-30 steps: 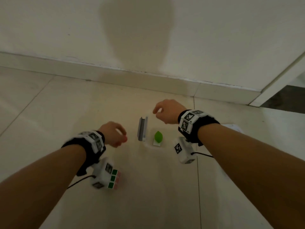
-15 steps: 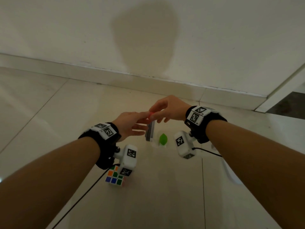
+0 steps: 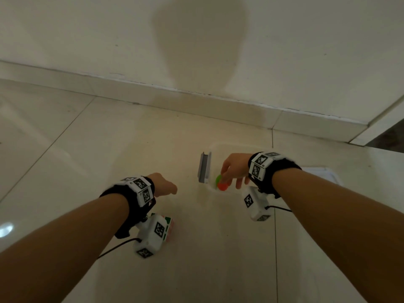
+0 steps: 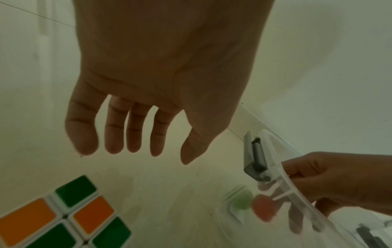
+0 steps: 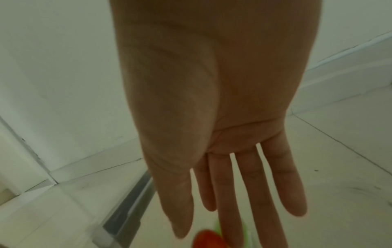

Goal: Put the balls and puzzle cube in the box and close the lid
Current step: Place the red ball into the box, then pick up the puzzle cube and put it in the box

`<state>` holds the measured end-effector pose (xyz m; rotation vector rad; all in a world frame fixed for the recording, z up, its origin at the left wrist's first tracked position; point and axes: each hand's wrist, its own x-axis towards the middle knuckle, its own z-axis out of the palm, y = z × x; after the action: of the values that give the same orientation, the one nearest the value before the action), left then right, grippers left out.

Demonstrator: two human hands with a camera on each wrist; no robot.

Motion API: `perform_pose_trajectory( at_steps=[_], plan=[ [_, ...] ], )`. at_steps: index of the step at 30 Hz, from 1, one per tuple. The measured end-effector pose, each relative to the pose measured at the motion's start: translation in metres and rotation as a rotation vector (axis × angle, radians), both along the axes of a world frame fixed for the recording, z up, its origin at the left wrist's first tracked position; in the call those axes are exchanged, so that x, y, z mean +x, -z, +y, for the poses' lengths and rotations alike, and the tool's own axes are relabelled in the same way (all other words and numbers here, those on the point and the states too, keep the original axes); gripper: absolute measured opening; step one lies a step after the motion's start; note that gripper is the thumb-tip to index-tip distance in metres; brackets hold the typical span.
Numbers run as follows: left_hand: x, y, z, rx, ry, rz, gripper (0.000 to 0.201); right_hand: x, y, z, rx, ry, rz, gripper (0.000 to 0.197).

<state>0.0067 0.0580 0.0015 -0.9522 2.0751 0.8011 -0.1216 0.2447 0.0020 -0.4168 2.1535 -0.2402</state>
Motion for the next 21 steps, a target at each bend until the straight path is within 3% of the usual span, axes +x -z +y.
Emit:
perform_pose_trajectory(
  at_steps=[8, 13, 17, 21],
  plan=[
    [0.008, 0.013, 0.013, -0.053, 0.200, -0.222, 0.067, -0.005, -0.006, -0.002, -0.088, 0.041, 0.135, 0.031],
    [0.012, 0.027, 0.014, -0.126, 0.378, -0.240, 0.051, -0.009, -0.010, 0.002, -0.151, 0.060, 0.205, 0.026],
    [0.003, 0.013, -0.005, 0.029, 0.241, -0.145, 0.037, -0.012, -0.014, 0.004, -0.234, 0.056, 0.342, 0.025],
    [-0.004, -0.018, -0.021, 0.423, -0.091, 0.126, 0.029, -0.008, -0.027, -0.001, -0.392, 0.121, 0.308, 0.025]
  ],
)
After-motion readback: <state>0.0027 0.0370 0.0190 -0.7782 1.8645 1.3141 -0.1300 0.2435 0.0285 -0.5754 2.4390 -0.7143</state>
